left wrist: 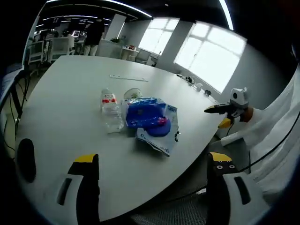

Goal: Arrange the tabletop items into an orderly group along one side of the table until the central work area is clear of visible clutter.

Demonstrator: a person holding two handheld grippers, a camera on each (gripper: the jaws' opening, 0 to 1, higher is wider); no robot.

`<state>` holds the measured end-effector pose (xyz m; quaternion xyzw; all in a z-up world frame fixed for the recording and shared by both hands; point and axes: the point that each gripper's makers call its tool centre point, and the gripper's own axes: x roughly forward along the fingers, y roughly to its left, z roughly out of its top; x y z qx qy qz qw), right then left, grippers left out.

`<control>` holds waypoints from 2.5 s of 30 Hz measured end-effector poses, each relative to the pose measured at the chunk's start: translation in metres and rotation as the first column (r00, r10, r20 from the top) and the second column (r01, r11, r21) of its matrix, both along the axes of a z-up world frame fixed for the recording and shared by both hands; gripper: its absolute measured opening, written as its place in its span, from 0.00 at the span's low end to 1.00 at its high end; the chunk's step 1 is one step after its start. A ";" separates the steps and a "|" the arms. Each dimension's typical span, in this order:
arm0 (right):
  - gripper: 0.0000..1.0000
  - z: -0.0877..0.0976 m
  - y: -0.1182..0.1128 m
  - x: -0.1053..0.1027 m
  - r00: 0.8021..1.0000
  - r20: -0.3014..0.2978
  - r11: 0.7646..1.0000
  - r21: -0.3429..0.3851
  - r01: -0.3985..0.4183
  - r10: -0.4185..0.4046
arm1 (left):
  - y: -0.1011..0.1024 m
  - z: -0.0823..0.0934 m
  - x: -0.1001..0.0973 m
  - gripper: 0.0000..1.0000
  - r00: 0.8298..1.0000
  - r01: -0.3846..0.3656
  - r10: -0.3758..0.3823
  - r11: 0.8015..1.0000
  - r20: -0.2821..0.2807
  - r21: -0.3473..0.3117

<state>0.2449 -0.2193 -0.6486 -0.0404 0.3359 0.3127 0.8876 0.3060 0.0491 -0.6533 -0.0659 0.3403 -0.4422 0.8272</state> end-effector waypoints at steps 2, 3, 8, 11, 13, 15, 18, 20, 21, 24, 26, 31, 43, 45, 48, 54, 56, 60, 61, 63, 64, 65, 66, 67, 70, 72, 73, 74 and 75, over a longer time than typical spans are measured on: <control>0.70 0.000 0.000 0.000 1.000 0.000 1.000 0.001 0.002 -0.002 | 0.000 0.000 0.000 0.98 1.000 0.000 0.000 1.000 0.000 0.000; 0.70 0.001 0.000 0.000 1.000 0.001 1.000 0.002 0.004 -0.004 | 0.000 0.000 -0.001 0.98 1.000 0.001 -0.001 1.000 -0.001 0.001; 0.70 0.001 -0.001 -0.001 1.000 0.002 1.000 -0.002 0.000 0.000 | 0.000 0.000 -0.002 0.98 1.000 0.004 -0.004 1.000 0.001 0.002; 0.70 0.002 -0.001 -0.001 1.000 0.001 1.000 -0.002 0.000 0.000 | 0.000 0.000 -0.002 0.98 1.000 0.003 -0.003 1.000 0.001 0.001; 0.70 0.002 -0.001 -0.001 1.000 0.003 1.000 -0.006 -0.001 0.001 | 0.001 0.000 -0.002 0.98 1.000 0.004 -0.004 1.000 0.002 0.002; 0.70 0.002 -0.002 -0.002 1.000 0.001 1.000 -0.006 -0.001 0.001 | 0.001 0.000 -0.003 0.98 1.000 0.007 -0.007 1.000 0.001 0.004; 0.70 0.002 -0.002 -0.002 1.000 0.001 1.000 -0.009 -0.002 0.002 | 0.001 0.001 -0.002 0.98 1.000 0.008 -0.008 1.000 0.003 0.004; 0.70 0.003 -0.003 -0.003 1.000 0.003 1.000 -0.008 -0.002 0.002 | 0.001 0.001 -0.002 0.98 1.000 0.008 -0.008 1.000 0.004 0.005; 0.70 0.003 -0.003 -0.003 1.000 0.002 1.000 -0.010 -0.002 0.002 | 0.001 0.001 -0.002 0.98 1.000 0.008 -0.008 1.000 0.005 0.004; 0.70 0.004 -0.002 -0.004 1.000 0.004 1.000 -0.011 -0.005 0.005 | 0.002 0.002 -0.003 0.98 1.000 0.012 -0.012 1.000 0.007 0.006; 0.70 0.005 -0.002 -0.004 1.000 0.005 1.000 -0.012 -0.006 0.006 | 0.002 0.002 -0.004 0.98 1.000 0.014 -0.014 1.000 0.007 0.008; 0.70 0.006 -0.001 -0.005 1.000 0.008 1.000 -0.014 -0.008 0.008 | 0.002 0.003 -0.004 0.98 1.000 0.018 -0.018 1.000 0.010 0.008; 0.70 0.008 0.001 -0.009 1.000 0.008 1.000 -0.016 -0.006 0.006 | 0.005 0.004 -0.007 0.98 1.000 0.024 -0.024 1.000 0.010 0.009; 0.70 0.008 0.001 -0.009 1.000 0.008 1.000 -0.018 -0.006 0.006 | 0.006 0.004 -0.007 0.98 1.000 0.026 -0.026 1.000 0.011 0.011; 0.70 0.008 0.002 -0.010 1.000 0.009 1.000 -0.015 -0.004 0.004 | 0.006 0.004 -0.007 0.98 1.000 0.025 -0.025 1.000 0.013 0.011; 0.70 0.008 0.002 -0.011 1.000 0.008 1.000 -0.016 -0.003 0.003 | 0.005 0.005 -0.009 0.98 0.999 0.029 -0.029 1.000 0.014 0.010; 0.70 0.008 0.001 -0.011 1.000 0.010 1.000 -0.015 -0.001 0.002 | 0.004 0.005 -0.009 0.98 0.999 0.028 -0.028 1.000 0.015 0.009; 0.70 0.008 0.000 -0.011 1.000 0.011 1.000 -0.015 0.000 0.000 | 0.004 0.006 -0.008 0.98 0.999 0.027 -0.027 1.000 0.017 0.009; 0.70 0.008 0.000 -0.010 1.000 0.012 1.000 -0.015 0.000 0.000 | 0.004 0.006 -0.008 0.98 0.999 0.027 -0.027 1.000 0.017 0.011; 0.69 0.009 0.000 -0.010 1.000 0.013 1.000 -0.014 0.002 -0.002 | 0.004 0.006 -0.008 0.98 0.999 0.027 -0.027 1.000 0.017 0.009; 0.69 0.009 -0.001 -0.010 1.000 0.012 1.000 -0.014 0.003 -0.003 | 0.004 0.006 -0.008 0.98 0.999 0.028 -0.028 1.000 0.018 0.011; 0.70 0.009 0.000 -0.010 1.000 0.013 1.000 -0.014 0.002 -0.002 | 0.004 0.005 -0.008 0.98 0.999 0.028 -0.028 1.000 0.018 0.011; 0.69 0.009 0.000 -0.010 1.000 0.014 1.000 -0.014 0.003 -0.002 | 0.004 0.005 -0.008 0.98 0.999 0.026 -0.026 1.000 0.018 0.008; 0.69 0.009 0.000 -0.010 1.000 0.013 1.000 -0.014 0.003 -0.003 | 0.004 0.005 -0.008 0.98 1.000 0.025 -0.025 1.000 0.018 0.008; 0.69 0.008 -0.001 -0.010 1.000 0.013 1.000 -0.013 0.004 -0.004 | 0.003 0.005 -0.008 0.97 0.999 0.027 -0.027 1.000 0.017 0.010; 0.69 0.008 -0.001 -0.011 1.000 0.013 1.000 -0.014 0.003 -0.003 | 0.003 0.005 -0.009 0.97 0.999 0.028 -0.028 1.000 0.019 0.010; 0.69 0.009 -0.001 -0.010 1.000 0.015 1.000 -0.013 0.004 -0.003 | 0.003 0.005 -0.008 0.97 0.999 0.026 -0.026 1.000 0.019 0.008; 0.69 0.009 -0.001 -0.010 1.000 0.015 1.000 -0.012 0.005 -0.005 | 0.003 0.005 -0.008 0.97 0.999 0.026 -0.026 1.000 0.018 0.008; 0.69 0.008 -0.001 -0.010 1.000 0.014 1.000 -0.011 0.007 -0.006 | 0.003 0.004 -0.009 0.97 0.999 0.027 -0.027 1.000 0.018 0.010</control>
